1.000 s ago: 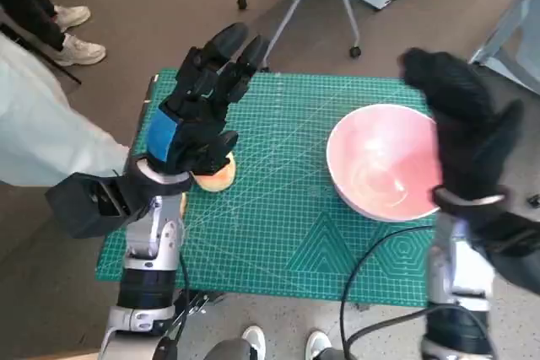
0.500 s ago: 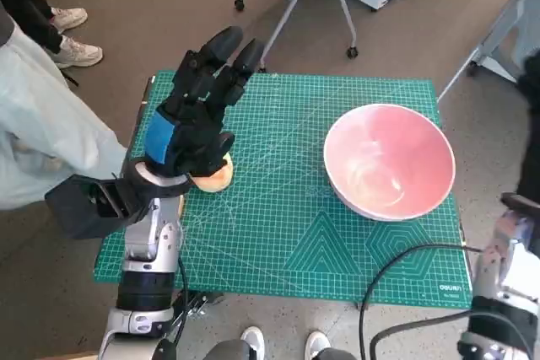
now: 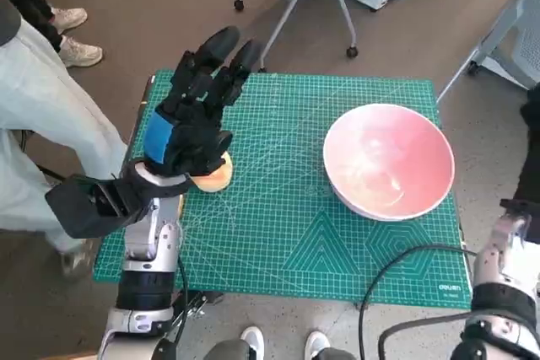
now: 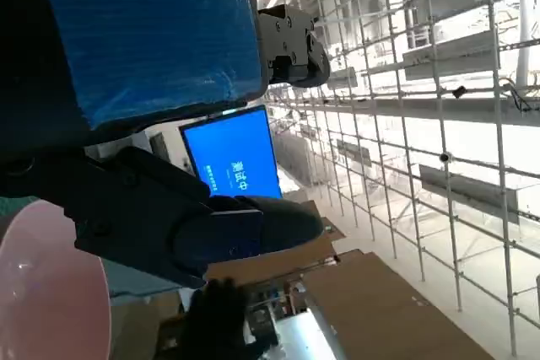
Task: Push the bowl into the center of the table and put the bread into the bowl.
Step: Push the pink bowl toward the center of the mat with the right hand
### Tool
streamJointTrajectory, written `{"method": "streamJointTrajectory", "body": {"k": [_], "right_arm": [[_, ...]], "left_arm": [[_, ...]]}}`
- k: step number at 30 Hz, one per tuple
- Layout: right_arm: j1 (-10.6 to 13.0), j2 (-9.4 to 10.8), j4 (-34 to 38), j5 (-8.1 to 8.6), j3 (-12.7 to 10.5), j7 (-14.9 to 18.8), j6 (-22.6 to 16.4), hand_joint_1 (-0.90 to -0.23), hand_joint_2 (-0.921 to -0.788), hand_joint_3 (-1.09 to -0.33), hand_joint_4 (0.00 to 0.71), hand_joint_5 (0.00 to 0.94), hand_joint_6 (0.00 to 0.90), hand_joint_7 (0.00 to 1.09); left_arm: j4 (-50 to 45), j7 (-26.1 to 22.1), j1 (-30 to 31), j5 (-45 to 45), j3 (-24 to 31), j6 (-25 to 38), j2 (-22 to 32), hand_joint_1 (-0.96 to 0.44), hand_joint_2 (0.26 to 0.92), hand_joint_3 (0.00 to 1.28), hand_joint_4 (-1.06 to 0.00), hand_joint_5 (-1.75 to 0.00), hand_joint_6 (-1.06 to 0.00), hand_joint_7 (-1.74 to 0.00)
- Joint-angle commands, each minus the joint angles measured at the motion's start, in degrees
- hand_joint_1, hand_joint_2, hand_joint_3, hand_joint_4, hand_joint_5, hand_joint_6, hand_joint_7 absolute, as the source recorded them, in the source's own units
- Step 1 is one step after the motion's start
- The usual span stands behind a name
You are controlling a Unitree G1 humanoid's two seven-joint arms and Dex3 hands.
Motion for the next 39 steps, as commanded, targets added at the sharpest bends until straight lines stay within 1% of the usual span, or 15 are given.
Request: {"method": "streamJointTrajectory", "body": {"k": [1,3,5,8,11,16,18,24,29,32,35,39], "right_arm": [[-0.99,-0.55,7.07,-0.57,0.52,0.78,1.86,-0.553,-0.921,-0.869,0.125,0.002,0.116,0.33],[-1.39,-0.46,9.07,-1.2,1.08,0.49,2.81,-0.539,-0.921,-0.885,0.127,0.003,0.121,0.32],[-1.78,-0.15,11.17,-1.87,1.8,-0.07,4.58,-0.53,-0.921,-0.897,0.135,0.007,0.129,0.32],[-2.22,0.33,13.37,-2.02,2.27,-0.38,6.83,-0.543,-0.921,-0.896,0.157,0.015,0.143,0.31],[-2.61,1.02,14.58,-1.76,2.04,-0.2,8.54,-0.556,-0.921,-0.885,0.17,0.018,0.155,0.3],[-3.11,3.07,15.53,0.0,0.63,1.0,10.71,-0.569,-0.921,-0.872,0.178,0.014,0.166,0.29],[-3.6,4.39,15.79,0.89,0.01,1.21,11.65,-0.564,-0.921,-0.889,0.173,0.009,0.162,0.28],[-4.5,7.0,16.27,2.21,-0.96,1.38,13.27,-0.557,-0.921,-0.923,0.164,0.002,0.163,0.27],[-5.82,9.15,16.52,3.36,-1.77,1.69,15.01,-0.555,-0.921,-0.898,0.162,0.001,0.176,0.26],[-6.43,10.15,16.48,3.54,-1.89,1.57,15.64,-0.559,-0.921,-0.879,0.168,0.004,0.183,0.26],[-7.18,11.44,16.4,3.04,-1.5,1.36,15.8,-0.566,-0.921,-0.846,0.185,0.01,0.203,0.26],[-7.72,12.31,16.47,2.22,-0.79,1.43,15.75,-0.57,-0.921,-0.838,0.187,0.008,0.213,0.26]], "left_arm": [[0.75,0.16,-0.83,-0.04,0.23,-0.72,0.01,-0.63,0.921,0.47,-0.13,0.0,0.0,-0.44],[0.6,0.2,-0.77,-0.05,0.19,-0.6,0.05,-0.62,0.921,0.47,-0.13,0.0,0.0,-0.44],[0.17,0.28,-0.55,0.01,0.18,-0.49,0.21,-0.62,0.921,0.47,-0.13,0.0,0.0,-0.44],[-0.24,0.16,-0.24,-0.15,0.34,-0.42,0.53,-0.62,0.921,0.47,-0.13,0.0,0.0,-0.44],[-0.55,-0.04,0.03,-0.43,0.61,-0.43,0.87,-0.61,0.921,0.47,-0.13,0.0,0.0,-0.44],[-1.6,0.29,0.81,-0.25,0.86,-0.65,1.29,-0.62,0.921,0.47,-0.13,-0.01,0.0,-0.44],[-1.85,0.43,1.03,-0.18,1.04,-0.67,1.45,-0.62,0.921,0.47,-0.13,-0.01,0.0,-0.44],[-2.34,1.09,1.61,0.06,1.46,-0.49,1.69,-0.62,0.921,0.46,-0.13,-0.01,0.0,-0.43],[-3.43,1.87,2.67,0.38,1.59,-0.18,1.96,-0.62,0.921,0.46,-0.14,-0.01,0.0,-0.43],[-4.01,2.31,3.15,0.48,1.62,0.08,2.21,-0.62,0.921,0.46,-0.14,-0.01,0.0,-0.43],[-4.74,2.89,3.66,0.57,1.64,0.44,2.45,-0.62,0.921,0.46,-0.14,-0.01,0.0,-0.43],[-5.19,3.4,4.08,0.55,1.55,0.72,2.65,-0.62,0.921,0.46,-0.14,0.0,0.0,-0.43]]}}
